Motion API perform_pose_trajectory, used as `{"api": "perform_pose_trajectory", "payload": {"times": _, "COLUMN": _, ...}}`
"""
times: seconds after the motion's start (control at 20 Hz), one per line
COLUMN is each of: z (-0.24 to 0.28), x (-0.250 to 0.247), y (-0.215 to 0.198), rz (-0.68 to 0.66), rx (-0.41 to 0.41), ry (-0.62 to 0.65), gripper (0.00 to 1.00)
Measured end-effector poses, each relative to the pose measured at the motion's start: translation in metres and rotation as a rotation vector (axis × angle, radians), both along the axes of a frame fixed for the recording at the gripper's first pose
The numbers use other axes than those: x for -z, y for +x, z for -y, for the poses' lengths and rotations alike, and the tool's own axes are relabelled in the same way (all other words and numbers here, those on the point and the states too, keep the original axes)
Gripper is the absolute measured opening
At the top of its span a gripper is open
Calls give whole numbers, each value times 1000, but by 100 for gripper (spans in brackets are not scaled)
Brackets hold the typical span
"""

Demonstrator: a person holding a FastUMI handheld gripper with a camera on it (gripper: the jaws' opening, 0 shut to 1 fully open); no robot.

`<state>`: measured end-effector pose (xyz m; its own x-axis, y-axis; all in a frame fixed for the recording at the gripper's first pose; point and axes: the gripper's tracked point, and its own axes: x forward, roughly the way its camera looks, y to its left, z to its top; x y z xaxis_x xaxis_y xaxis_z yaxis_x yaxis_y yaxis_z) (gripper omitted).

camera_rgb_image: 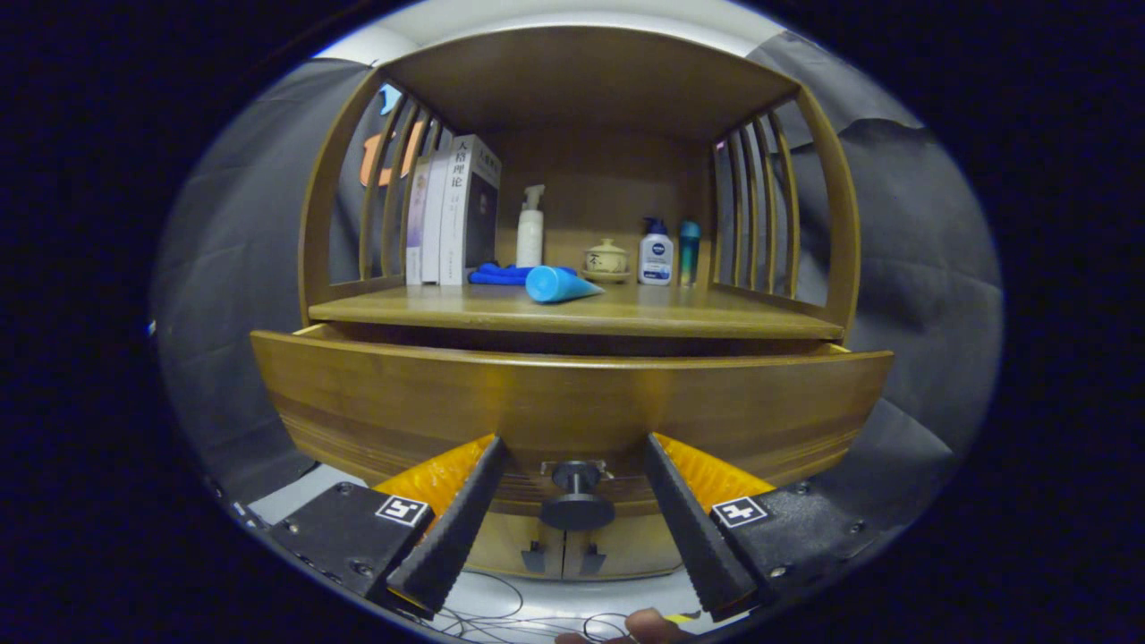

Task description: Pull open the drawer, take out the items inside it, and place them on the countertop above the cabinet.

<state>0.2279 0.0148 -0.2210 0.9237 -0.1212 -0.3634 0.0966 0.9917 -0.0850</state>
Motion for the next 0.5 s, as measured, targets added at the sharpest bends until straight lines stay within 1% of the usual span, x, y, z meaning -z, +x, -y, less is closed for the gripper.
{"api": "perform_pose_trajectory", "payload": {"times": 0.35, "z": 2, "x": 2, "y": 25, "rz": -29, "rx": 8, "ry": 2, "gripper": 100}}
{"api": "perform_pose_trajectory", "payload": {"times": 0.5, "z": 4, "x": 4, "y": 33, "rz": -34, "rx": 5, "ry": -42, "gripper": 100}}
